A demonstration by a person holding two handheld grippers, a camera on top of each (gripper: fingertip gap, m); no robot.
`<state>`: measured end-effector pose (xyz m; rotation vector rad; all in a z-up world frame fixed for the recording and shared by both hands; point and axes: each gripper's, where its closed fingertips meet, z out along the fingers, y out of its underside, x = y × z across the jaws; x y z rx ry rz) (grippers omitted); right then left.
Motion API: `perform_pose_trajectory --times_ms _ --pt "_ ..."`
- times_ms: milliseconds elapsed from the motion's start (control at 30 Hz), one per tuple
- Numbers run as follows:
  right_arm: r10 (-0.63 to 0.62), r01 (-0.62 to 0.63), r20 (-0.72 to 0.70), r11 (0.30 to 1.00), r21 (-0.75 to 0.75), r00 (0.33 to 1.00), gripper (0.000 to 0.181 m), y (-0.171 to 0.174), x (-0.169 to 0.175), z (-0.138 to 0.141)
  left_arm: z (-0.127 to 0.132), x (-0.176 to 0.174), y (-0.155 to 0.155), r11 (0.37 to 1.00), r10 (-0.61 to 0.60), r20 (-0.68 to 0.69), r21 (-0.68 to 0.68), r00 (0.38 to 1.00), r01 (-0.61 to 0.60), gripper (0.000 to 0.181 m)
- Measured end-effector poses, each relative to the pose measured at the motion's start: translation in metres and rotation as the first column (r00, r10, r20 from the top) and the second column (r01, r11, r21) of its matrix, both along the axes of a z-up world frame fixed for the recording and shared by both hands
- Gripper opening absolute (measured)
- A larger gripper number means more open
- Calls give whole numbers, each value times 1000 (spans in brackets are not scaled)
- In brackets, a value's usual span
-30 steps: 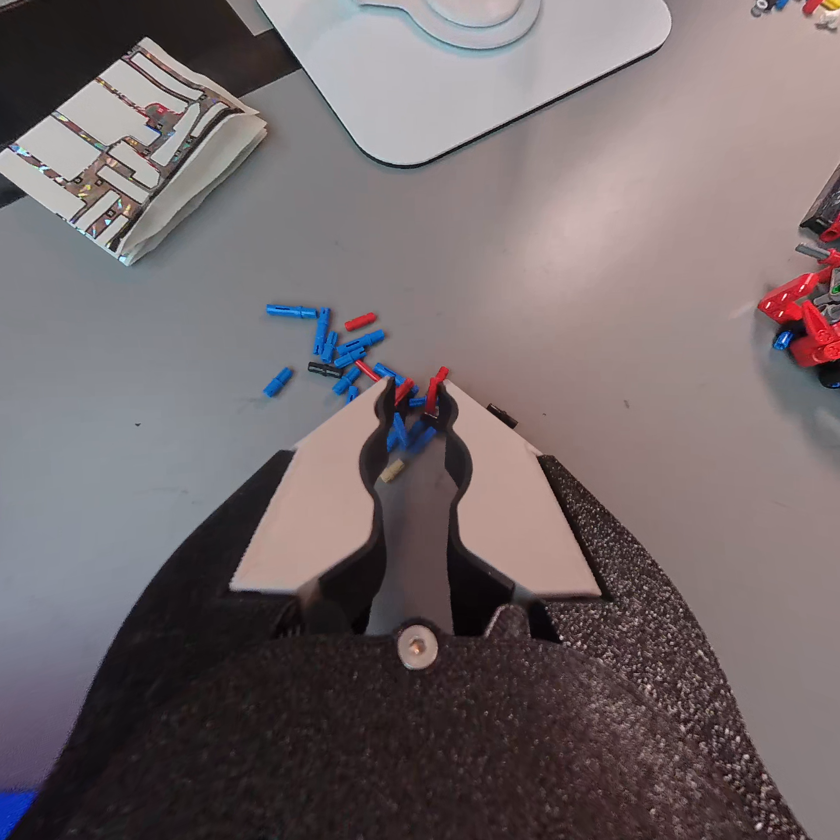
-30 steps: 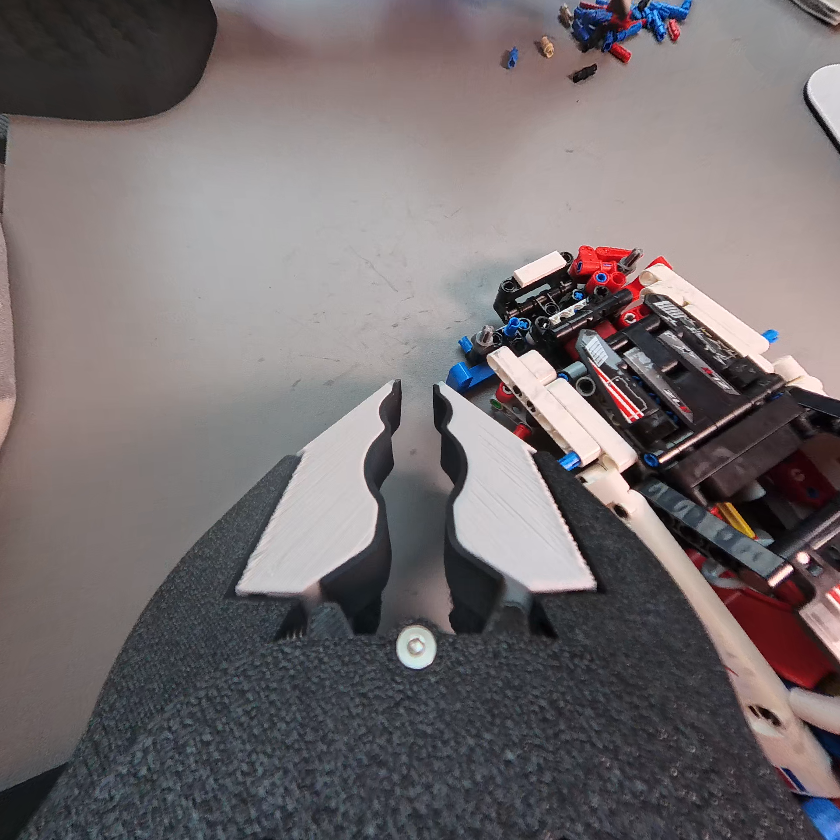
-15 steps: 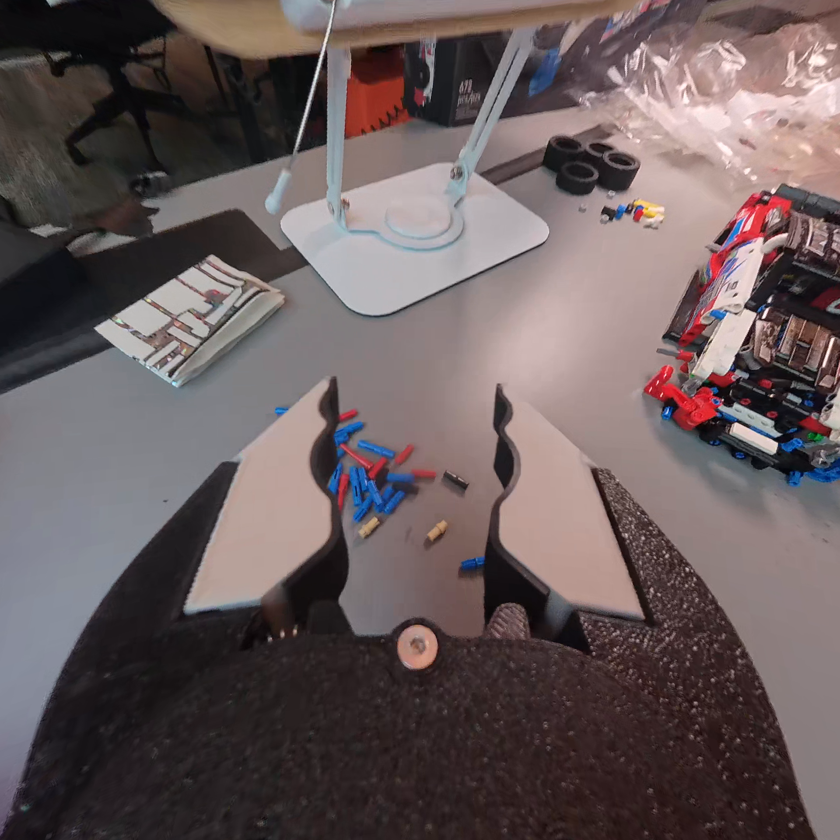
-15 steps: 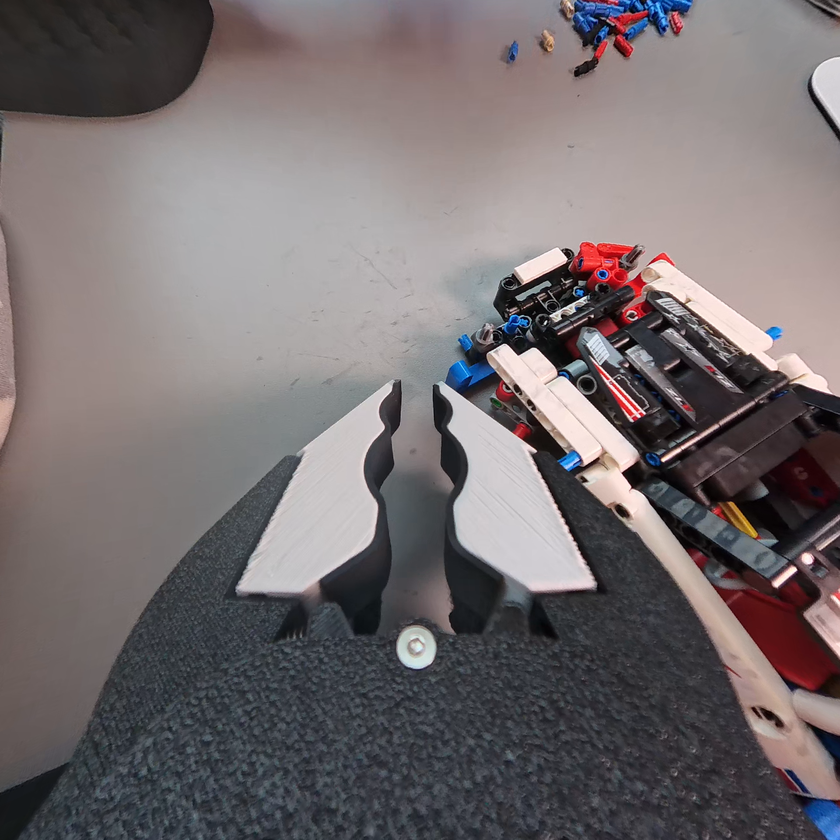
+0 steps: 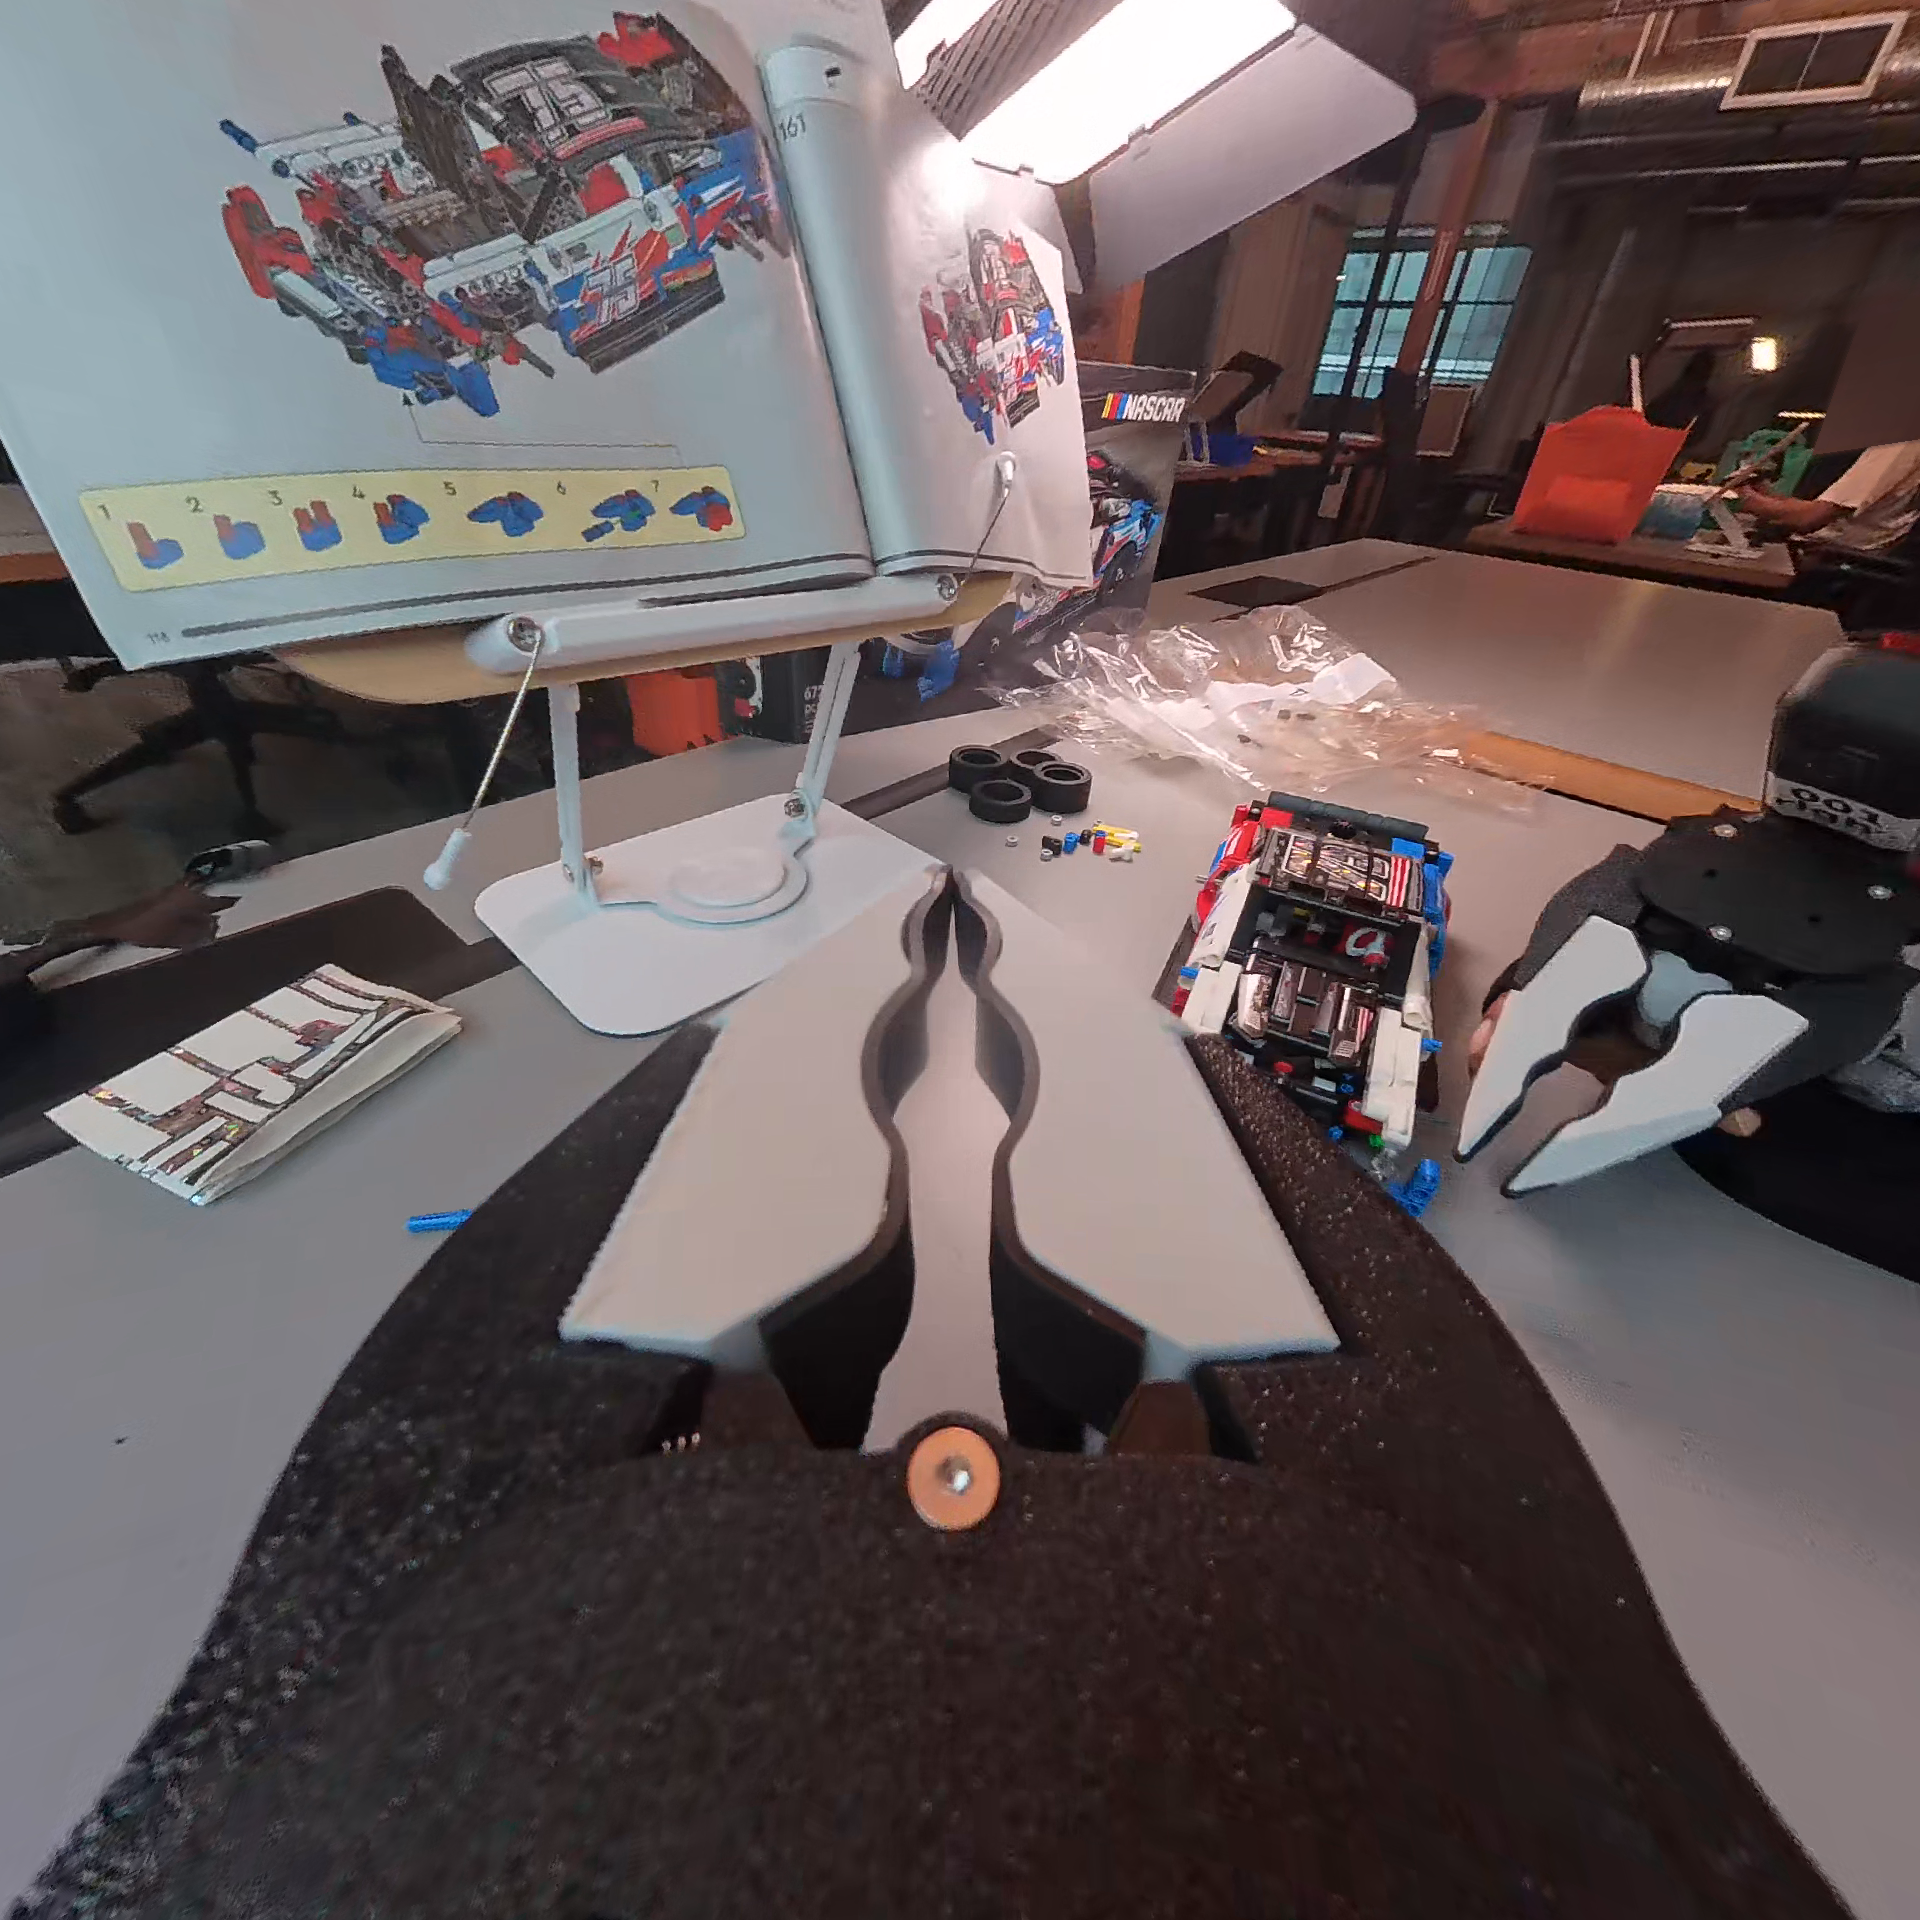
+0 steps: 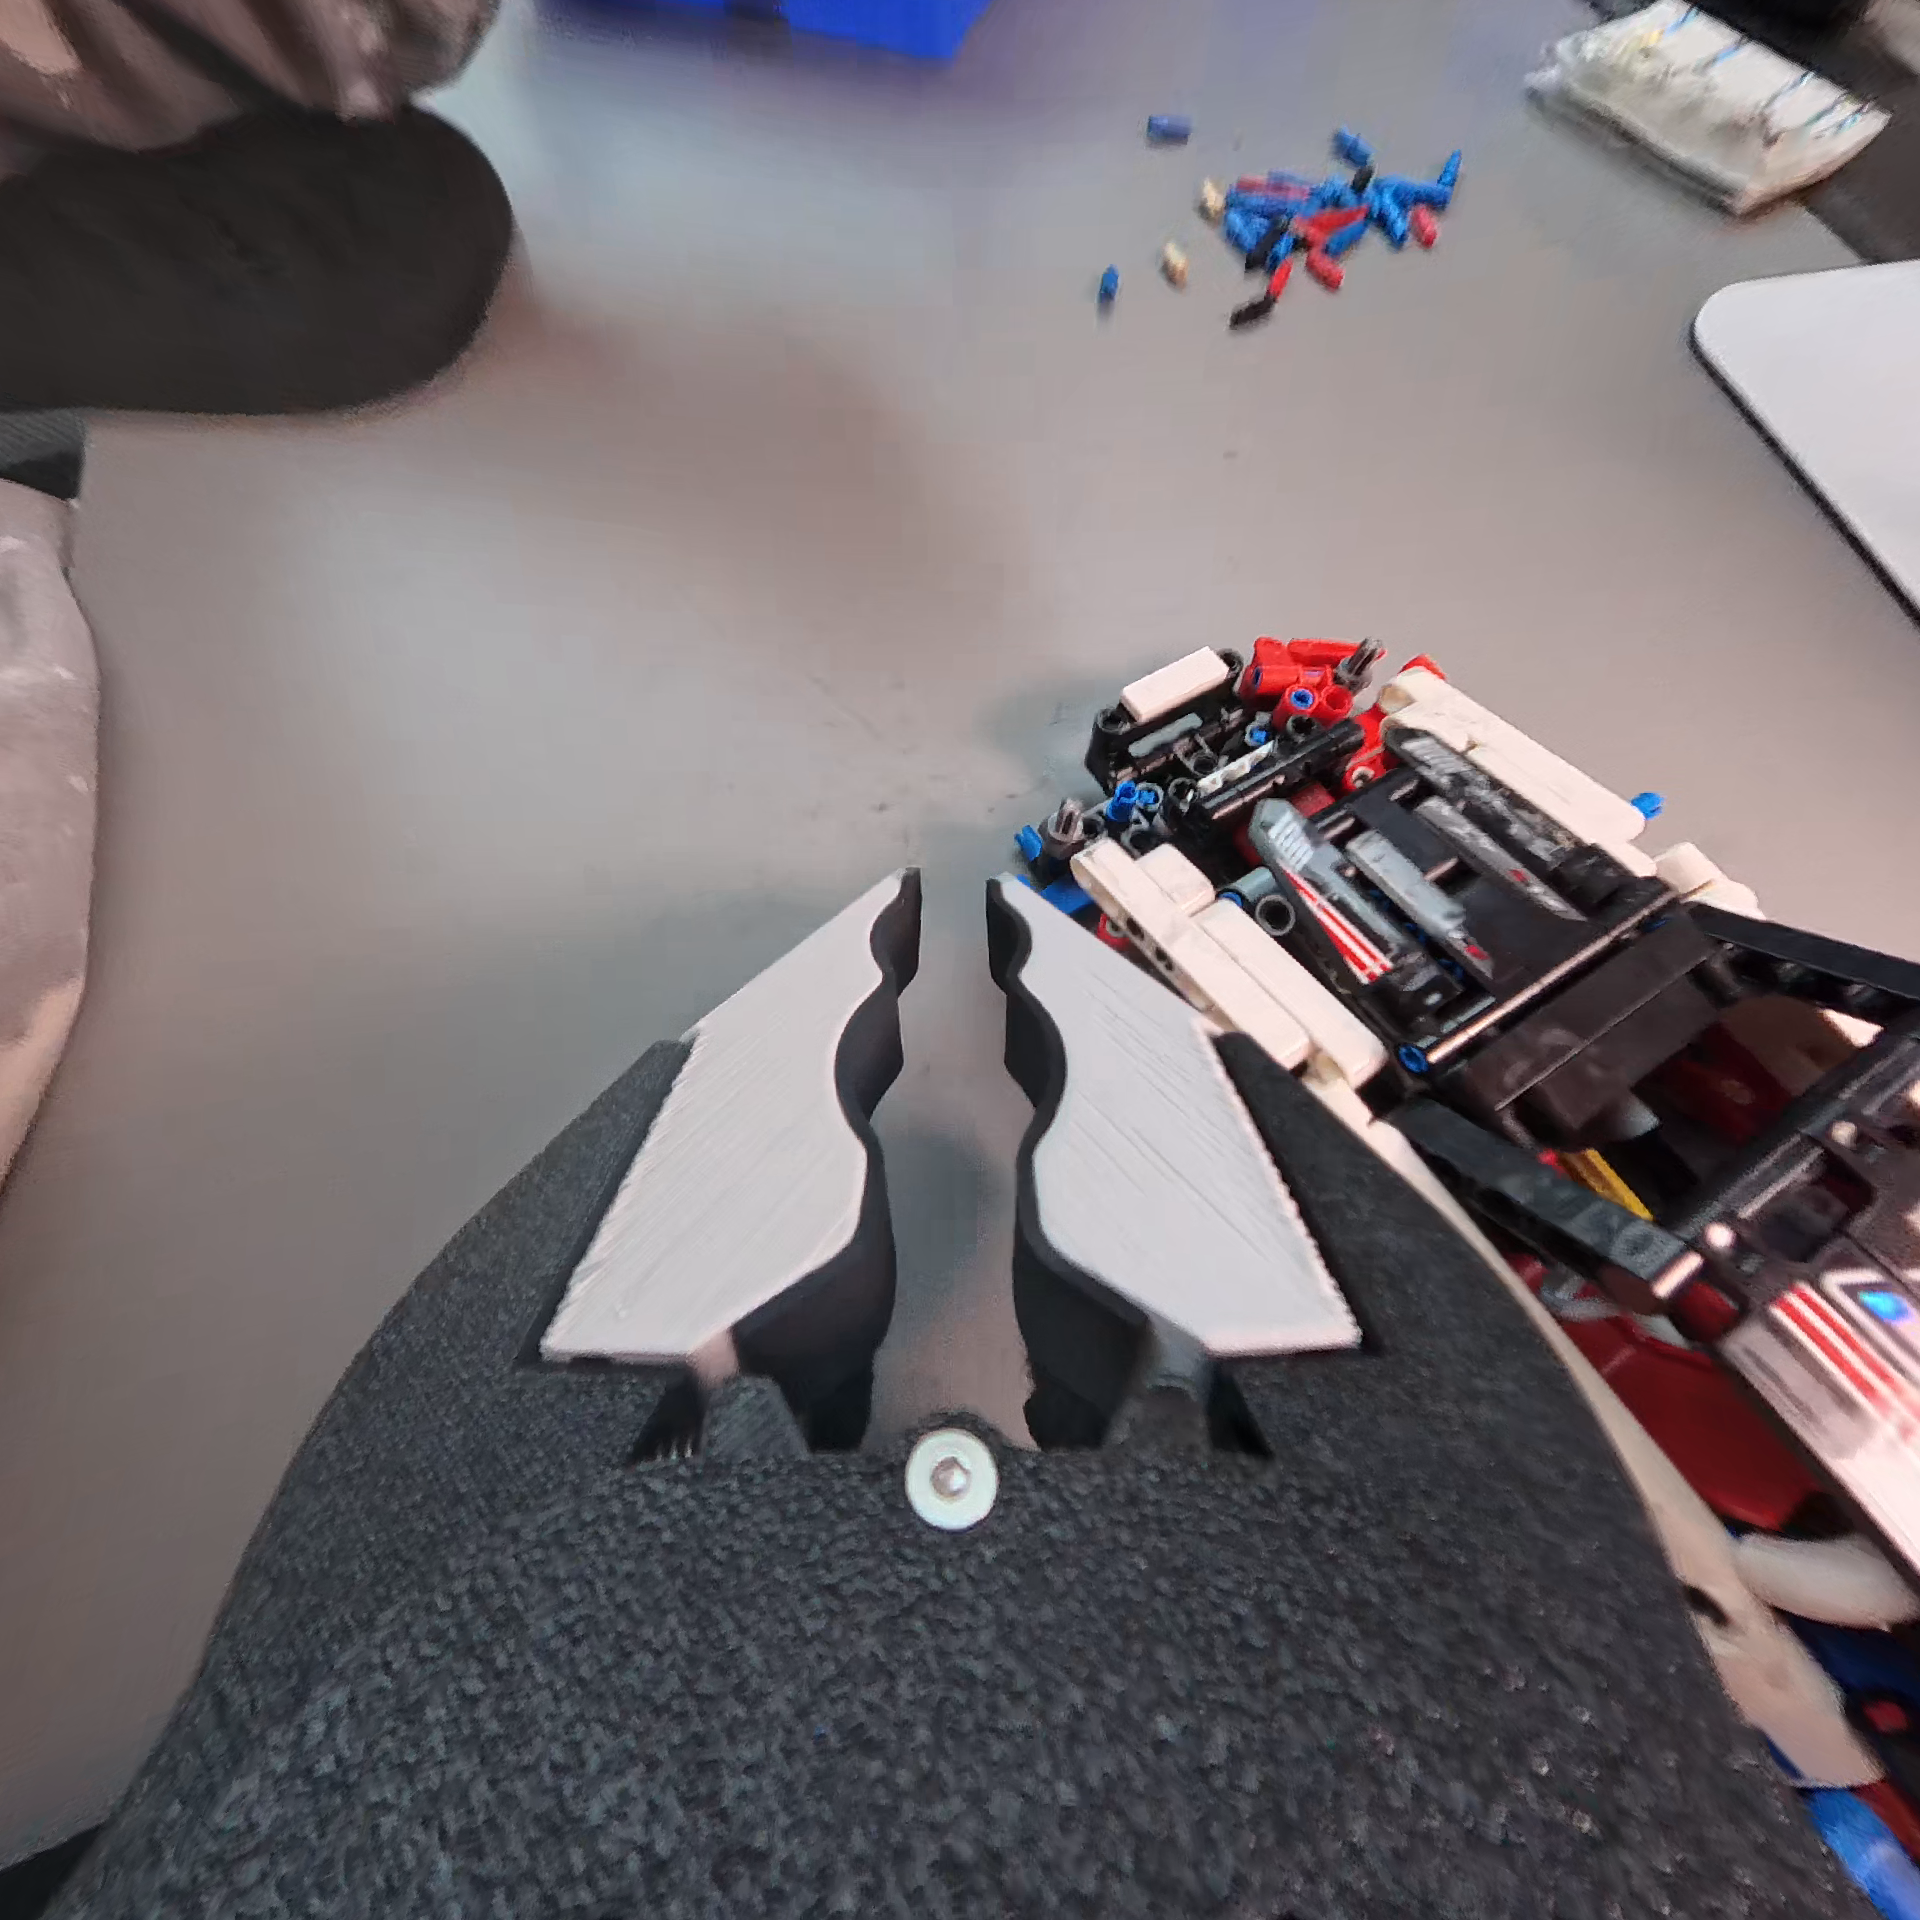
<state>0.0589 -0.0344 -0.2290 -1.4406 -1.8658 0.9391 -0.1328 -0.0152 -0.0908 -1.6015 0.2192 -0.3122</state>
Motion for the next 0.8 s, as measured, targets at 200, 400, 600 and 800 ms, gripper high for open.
perform_pose_trajectory --times_ms 200,400,600,800 --pt "-66 53 -296 997 -49 953 14 8 -10 52 -22 22 -22 1000 -9 52 -5 999 9 6" --pt "-229 215 -543 972 -89 808 43 37 -11 102 -39 24 -17 1000 13 94 -25 995 -11 46" --pt "-328 338 -648 934 -114 687 65 58 -2 127 -46 20 -13 999 24 74 -40 997 -21 66" --pt "-434 478 -684 867 -140 587 66 89 12 137 -42 9 -12 998 52 72 -23 996 -51 71"
